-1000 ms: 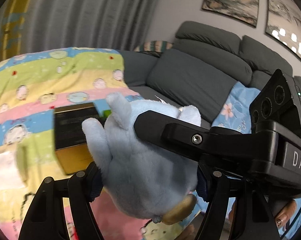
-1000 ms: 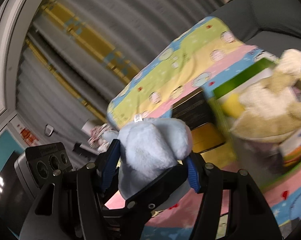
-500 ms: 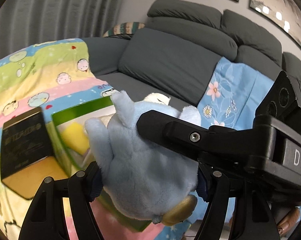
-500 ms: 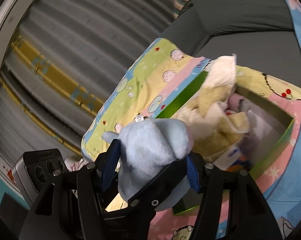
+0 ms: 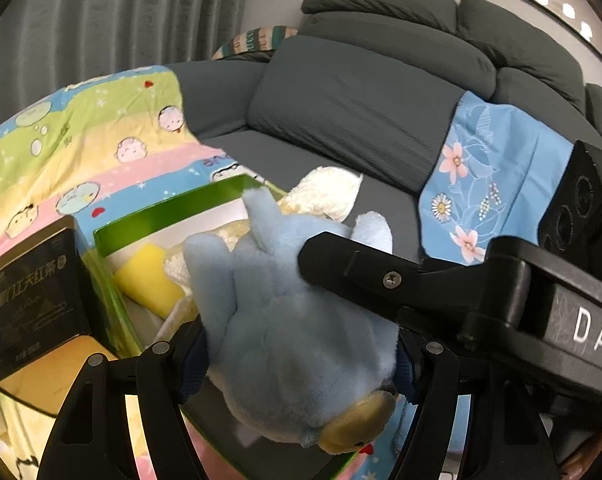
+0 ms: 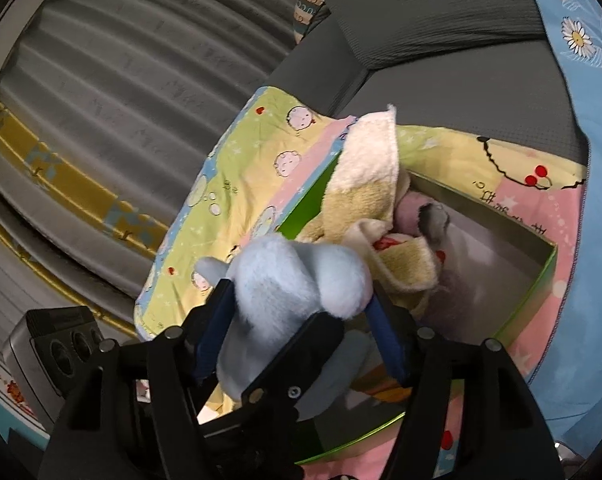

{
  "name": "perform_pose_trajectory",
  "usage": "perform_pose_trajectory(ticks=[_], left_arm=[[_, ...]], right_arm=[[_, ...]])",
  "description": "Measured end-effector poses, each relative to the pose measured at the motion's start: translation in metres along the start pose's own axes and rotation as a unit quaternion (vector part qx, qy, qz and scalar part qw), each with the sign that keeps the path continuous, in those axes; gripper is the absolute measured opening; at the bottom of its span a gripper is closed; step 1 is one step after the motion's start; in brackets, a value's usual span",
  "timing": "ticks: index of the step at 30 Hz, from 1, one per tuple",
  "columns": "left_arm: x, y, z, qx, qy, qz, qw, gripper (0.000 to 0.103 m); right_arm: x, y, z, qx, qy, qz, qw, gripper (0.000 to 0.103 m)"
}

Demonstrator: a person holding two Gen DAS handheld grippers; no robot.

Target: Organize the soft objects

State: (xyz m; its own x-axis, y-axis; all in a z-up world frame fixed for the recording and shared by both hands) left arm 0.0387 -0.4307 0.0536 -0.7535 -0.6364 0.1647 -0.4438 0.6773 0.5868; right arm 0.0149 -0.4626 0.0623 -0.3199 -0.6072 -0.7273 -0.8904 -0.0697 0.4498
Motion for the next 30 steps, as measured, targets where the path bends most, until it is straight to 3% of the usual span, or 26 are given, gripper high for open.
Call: perform_pose_trajectory(ticks=[5,8,9,17,23,30], left_arm=[[-0.008,0.002,0.002,-0.005,0.004,-0.020,0.9998,0.074],[-0.020,0.001,0.003,-0.008,-0.001,-0.062,0.9981,0.074],[-0.022,-0.001,0.006,-0.016,0.001,-0.064,0.9978,0.074],[-0.024,-0.017,0.017,-0.048,0.016,-0.062,0.9968,0.075],[-0.030,-0.030,0.023,-0.079,0.042,-0.066,0.9938,0.092],[-0.028,-0.032,0.024,-0.071,0.042,-0.074,0.9938,0.095]], right_arm=[[0.007,0.002,0.003,-0.003,-0.001,0.007,1.000,0.067],[0.019,0.001,0.000,0.004,0.006,0.061,0.998,0.067],[0.025,0.000,0.001,0.004,0.009,0.079,0.997,0.067],[0.042,0.001,-0.003,0.006,0.006,0.108,0.994,0.066],[0.044,0.002,-0.007,0.016,0.016,0.134,0.991,0.064],[0.045,0.003,-0.011,0.024,0.017,0.141,0.990,0.068]])
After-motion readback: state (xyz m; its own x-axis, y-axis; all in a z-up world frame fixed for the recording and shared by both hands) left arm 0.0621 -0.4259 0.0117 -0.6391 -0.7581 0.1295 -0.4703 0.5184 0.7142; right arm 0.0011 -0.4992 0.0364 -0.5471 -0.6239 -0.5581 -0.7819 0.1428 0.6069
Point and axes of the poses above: each gripper's, at about its wrist camera, not at the fingertips, and y roughly against the way its jaws point, x to its right, z to its underside, the point moved 10 cm from there along -y, roughly the way its jaws point, and after that the axes turned 5 degrees about x, right-handed, at the moved point
